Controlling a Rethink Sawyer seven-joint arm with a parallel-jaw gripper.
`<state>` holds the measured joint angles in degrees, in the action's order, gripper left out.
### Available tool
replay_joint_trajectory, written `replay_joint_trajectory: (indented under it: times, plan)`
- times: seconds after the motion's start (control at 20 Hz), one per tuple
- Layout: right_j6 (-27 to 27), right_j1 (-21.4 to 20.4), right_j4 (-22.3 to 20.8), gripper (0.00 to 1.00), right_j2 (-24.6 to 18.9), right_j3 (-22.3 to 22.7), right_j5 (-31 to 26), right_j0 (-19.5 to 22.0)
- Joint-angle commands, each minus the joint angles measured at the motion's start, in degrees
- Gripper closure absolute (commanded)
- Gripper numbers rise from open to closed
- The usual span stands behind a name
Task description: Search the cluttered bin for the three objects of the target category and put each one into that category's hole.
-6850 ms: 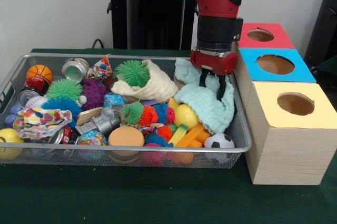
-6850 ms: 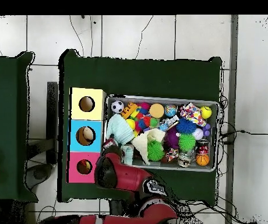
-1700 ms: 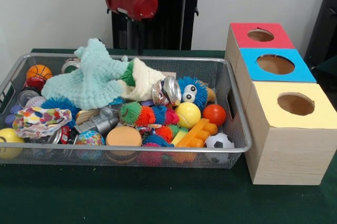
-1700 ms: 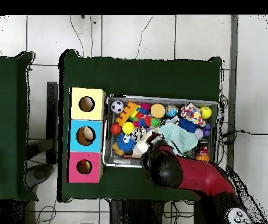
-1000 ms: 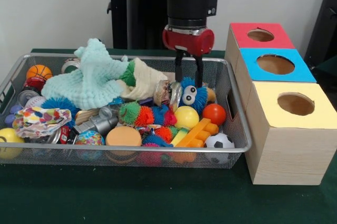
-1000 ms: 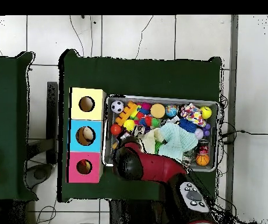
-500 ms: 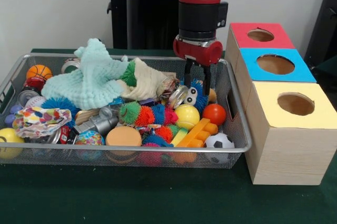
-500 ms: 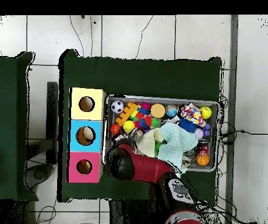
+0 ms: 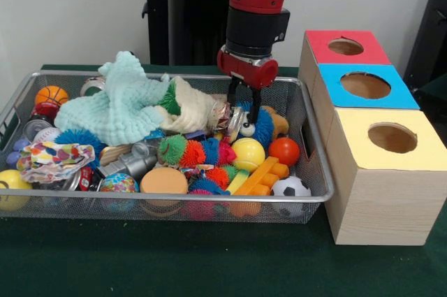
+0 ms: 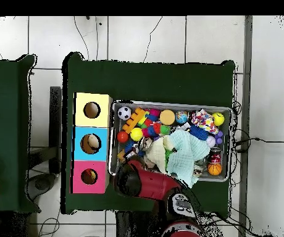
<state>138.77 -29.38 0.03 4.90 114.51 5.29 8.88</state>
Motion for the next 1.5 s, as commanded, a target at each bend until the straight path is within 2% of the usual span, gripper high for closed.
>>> replay_joint_trajectory:
  times: [0.05, 0.3, 0.5, 0.7, 0.8, 1.0, 1.2, 1.5]
  plan:
    - [5.6, 4.19, 3.24, 1.0, 6.4, -3.6, -3.12, -3.63]
    - [5.42, 3.08, 5.12, 1.0, 9.05, -4.94, -10.21, -6.14]
    - [5.67, 2.41, 4.09, 1.0, 8.33, -3.82, -6.41, -5.08]
    - [1.96, -2.67, -0.96, 1.0, 4.15, -1.48, -6.58, 2.31]
    - [-1.9, -5.59, -5.1, 1.0, 0.93, -1.15, -7.18, 7.82]
    - [-8.89, -10.42, -11.43, 1.0, -6.03, -1.78, -12.49, 17.77]
    - [-10.72, -13.09, -14.35, 1.0, -10.24, -2.34, -17.31, 22.68]
    - [-8.77, -13.96, -16.37, 1.0, -14.1, -2.31, -19.34, 25.42]
